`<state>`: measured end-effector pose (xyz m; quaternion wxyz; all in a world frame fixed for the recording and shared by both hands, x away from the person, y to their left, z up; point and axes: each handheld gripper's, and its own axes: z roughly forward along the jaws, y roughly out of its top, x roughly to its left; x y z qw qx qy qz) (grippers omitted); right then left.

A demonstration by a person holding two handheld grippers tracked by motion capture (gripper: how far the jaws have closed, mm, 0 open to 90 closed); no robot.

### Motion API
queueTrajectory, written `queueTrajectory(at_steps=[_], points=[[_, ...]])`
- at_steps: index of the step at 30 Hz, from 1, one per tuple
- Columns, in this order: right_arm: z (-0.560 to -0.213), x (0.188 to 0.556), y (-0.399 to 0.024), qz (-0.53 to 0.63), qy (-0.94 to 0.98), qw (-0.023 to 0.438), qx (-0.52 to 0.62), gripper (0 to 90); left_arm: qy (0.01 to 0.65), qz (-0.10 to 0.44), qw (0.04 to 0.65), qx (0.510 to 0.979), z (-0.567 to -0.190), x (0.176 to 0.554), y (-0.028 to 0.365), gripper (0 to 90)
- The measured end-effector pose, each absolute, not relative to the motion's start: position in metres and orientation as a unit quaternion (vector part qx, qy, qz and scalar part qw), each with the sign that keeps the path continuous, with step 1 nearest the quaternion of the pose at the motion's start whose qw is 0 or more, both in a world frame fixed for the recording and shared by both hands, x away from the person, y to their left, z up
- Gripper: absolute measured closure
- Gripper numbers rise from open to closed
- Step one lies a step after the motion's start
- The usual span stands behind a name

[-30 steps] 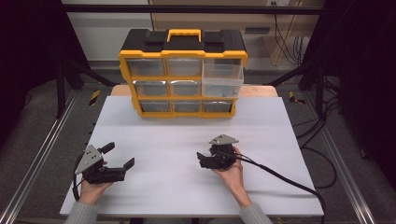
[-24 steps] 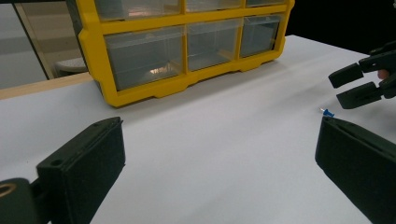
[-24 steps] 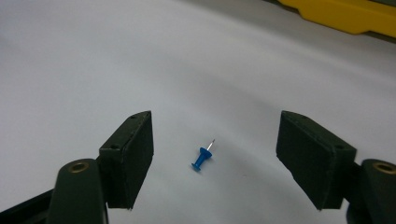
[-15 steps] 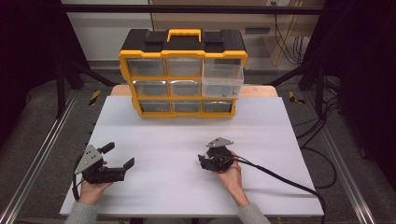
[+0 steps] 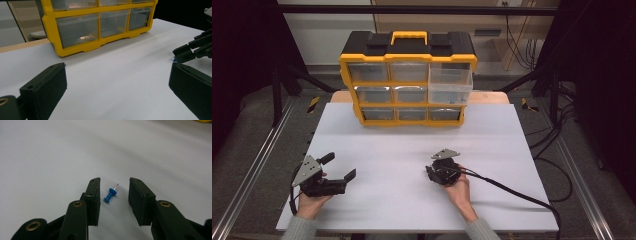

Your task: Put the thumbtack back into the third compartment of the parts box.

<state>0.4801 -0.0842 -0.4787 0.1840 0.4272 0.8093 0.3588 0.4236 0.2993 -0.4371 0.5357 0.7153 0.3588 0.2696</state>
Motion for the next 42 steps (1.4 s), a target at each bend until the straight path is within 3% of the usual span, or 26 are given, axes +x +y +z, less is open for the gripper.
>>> queueTrajectory(at_steps=[19, 42], points=[[-0.4821, 0.4794, -0.083, 0.358, 0.816, 0.181, 0.416, 83.5, 0.359, 0.27, 0.535, 0.715, -0.4371, 0.4236, 0.2993, 1.2], [-0.4745, 0.4802, -0.0886, 0.368, 0.812, 0.17, 0.419, 85.8, 0.358, 0.271, 0.536, 0.715, -0.4368, 0.4235, 0.2996, 1.2]])
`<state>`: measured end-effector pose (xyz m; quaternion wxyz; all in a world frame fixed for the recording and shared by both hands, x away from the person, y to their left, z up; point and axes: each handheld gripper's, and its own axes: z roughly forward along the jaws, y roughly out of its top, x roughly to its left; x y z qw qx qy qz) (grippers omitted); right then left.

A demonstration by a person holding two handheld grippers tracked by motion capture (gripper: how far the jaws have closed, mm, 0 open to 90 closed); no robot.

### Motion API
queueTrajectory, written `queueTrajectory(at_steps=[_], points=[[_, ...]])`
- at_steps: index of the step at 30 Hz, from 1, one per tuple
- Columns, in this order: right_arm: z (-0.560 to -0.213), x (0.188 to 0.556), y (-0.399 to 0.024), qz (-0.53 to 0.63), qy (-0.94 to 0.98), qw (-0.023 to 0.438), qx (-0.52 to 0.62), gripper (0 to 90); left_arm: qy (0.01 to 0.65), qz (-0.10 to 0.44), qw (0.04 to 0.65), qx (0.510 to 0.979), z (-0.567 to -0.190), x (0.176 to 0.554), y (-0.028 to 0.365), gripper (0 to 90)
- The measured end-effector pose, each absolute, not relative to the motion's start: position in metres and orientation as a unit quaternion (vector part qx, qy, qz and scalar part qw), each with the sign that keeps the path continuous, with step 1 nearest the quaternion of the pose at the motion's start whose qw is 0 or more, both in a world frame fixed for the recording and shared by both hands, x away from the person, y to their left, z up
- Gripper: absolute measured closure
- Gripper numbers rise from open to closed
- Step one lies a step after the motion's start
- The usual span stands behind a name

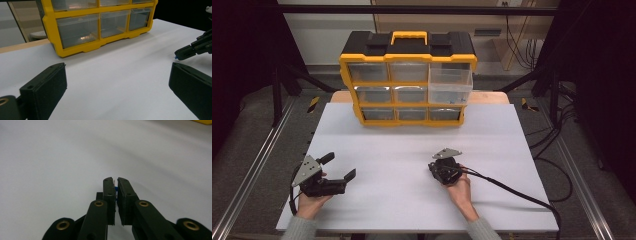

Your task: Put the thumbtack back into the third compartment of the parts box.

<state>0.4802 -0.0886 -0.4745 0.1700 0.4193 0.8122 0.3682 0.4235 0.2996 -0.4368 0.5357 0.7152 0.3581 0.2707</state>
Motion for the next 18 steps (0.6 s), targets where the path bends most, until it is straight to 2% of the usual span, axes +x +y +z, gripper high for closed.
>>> queueTrajectory(at_steps=[18], points=[[-0.446, 0.474, -0.101, 0.394, 0.805, 0.179, 0.406, 85.9, 0.358, 0.27, 0.536, 0.715, -0.437, 0.424, 0.299, 1.2]])
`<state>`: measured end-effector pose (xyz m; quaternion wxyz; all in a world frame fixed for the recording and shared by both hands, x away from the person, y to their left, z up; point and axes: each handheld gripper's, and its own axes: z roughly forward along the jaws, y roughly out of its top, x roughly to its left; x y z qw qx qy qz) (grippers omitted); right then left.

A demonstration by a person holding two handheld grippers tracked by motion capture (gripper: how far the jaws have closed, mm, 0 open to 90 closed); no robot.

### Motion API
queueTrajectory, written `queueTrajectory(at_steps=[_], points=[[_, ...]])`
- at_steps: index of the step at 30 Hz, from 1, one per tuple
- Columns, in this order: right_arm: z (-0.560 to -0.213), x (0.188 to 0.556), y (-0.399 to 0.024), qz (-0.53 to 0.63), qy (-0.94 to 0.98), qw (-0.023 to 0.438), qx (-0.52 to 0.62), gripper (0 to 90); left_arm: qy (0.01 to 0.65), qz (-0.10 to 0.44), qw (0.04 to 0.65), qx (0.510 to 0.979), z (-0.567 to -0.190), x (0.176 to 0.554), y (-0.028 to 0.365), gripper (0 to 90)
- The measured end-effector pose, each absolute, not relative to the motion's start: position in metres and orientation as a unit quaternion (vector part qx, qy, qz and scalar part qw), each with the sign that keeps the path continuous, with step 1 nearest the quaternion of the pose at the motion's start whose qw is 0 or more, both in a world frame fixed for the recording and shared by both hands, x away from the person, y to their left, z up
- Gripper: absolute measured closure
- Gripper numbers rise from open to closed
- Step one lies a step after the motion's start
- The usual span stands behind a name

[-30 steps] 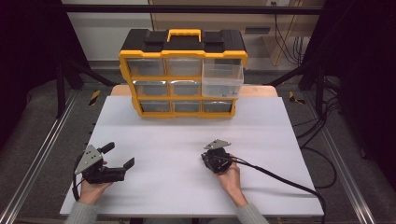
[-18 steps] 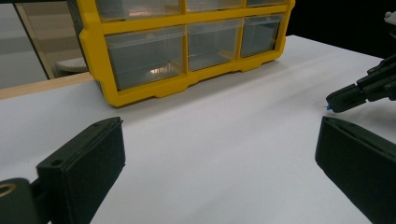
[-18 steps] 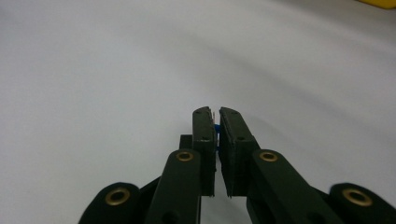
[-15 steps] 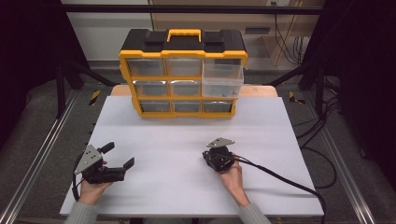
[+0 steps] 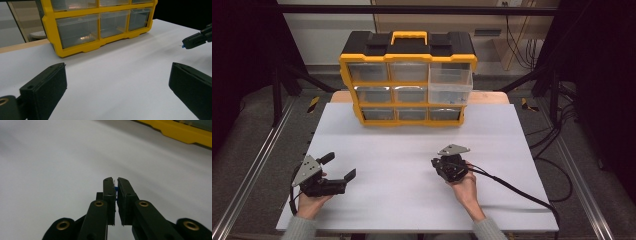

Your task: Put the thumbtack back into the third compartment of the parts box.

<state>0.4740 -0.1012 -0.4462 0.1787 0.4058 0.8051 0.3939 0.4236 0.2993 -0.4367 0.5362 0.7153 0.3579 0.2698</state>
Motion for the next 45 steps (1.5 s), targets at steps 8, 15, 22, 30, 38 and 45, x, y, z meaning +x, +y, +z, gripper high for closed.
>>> queueTrajectory(at_steps=[8, 15, 22, 30, 38, 45], points=[[-0.431, 0.471, -0.109, 0.407, 0.8, 0.186, 0.401, 85.8, 0.358, 0.27, 0.536, 0.715, -0.437, 0.424, 0.3, 1.2], [-0.412, 0.468, -0.12, 0.418, 0.791, 0.195, 0.402, 85.8, 0.359, 0.269, 0.536, 0.715, -0.437, 0.424, 0.299, 1.2], [-0.39, 0.468, -0.135, 0.43, 0.779, 0.207, 0.406, 85.8, 0.359, 0.268, 0.536, 0.716, -0.437, 0.424, 0.298, 1.2], [-0.371, 0.467, -0.151, 0.44, 0.768, 0.221, 0.409, 85.8, 0.359, 0.268, 0.536, 0.716, -0.437, 0.424, 0.298, 1.2], [-0.352, 0.467, -0.16, 0.446, 0.763, 0.236, 0.404, 85.8, 0.359, 0.268, 0.536, 0.716, -0.437, 0.424, 0.298, 1.2], [-0.332, 0.466, -0.163, 0.454, 0.758, 0.247, 0.398, 85.9, 0.359, 0.268, 0.536, 0.716, -0.437, 0.424, 0.298, 1.2]])
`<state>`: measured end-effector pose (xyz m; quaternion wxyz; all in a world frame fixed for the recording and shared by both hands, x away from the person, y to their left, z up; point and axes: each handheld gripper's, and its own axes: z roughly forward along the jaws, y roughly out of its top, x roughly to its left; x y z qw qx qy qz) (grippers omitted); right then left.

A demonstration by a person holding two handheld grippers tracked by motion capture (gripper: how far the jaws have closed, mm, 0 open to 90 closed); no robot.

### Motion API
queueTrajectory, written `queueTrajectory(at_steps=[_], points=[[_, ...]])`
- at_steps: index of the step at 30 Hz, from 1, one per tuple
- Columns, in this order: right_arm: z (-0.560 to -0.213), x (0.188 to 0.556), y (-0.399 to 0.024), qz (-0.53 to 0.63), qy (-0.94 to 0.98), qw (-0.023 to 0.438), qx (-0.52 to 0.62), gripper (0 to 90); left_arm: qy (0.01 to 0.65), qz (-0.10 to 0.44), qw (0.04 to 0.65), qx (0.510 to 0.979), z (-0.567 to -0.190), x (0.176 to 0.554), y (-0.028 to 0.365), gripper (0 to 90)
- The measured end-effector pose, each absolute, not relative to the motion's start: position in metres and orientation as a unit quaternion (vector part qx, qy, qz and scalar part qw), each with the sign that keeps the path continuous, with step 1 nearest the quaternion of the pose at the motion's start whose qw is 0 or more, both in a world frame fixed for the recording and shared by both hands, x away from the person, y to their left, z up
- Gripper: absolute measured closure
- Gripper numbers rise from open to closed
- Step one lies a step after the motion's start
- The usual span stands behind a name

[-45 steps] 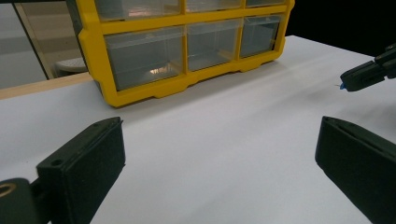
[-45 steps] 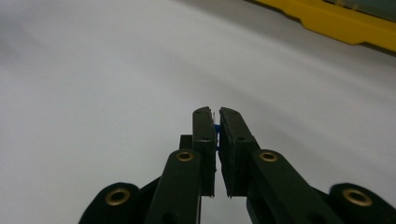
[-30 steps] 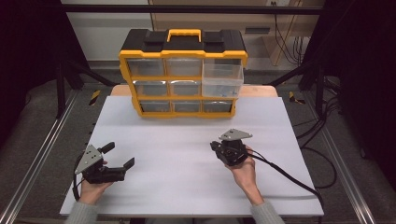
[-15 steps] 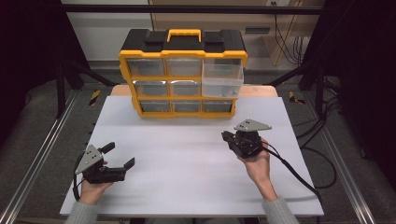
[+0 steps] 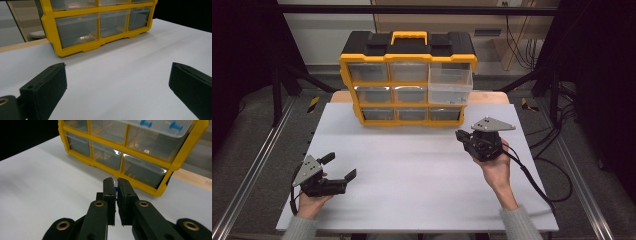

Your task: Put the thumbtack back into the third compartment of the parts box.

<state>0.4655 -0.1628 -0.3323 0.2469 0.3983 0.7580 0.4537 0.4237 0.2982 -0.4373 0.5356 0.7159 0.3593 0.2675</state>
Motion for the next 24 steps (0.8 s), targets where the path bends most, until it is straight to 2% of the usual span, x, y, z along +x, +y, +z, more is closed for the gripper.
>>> queueTrajectory(at_steps=[24], points=[[-0.277, 0.47, -0.169, 0.478, 0.738, 0.276, 0.387, 85.8, 0.359, 0.268, 0.536, 0.716, -0.437, 0.424, 0.298, 1.2]])
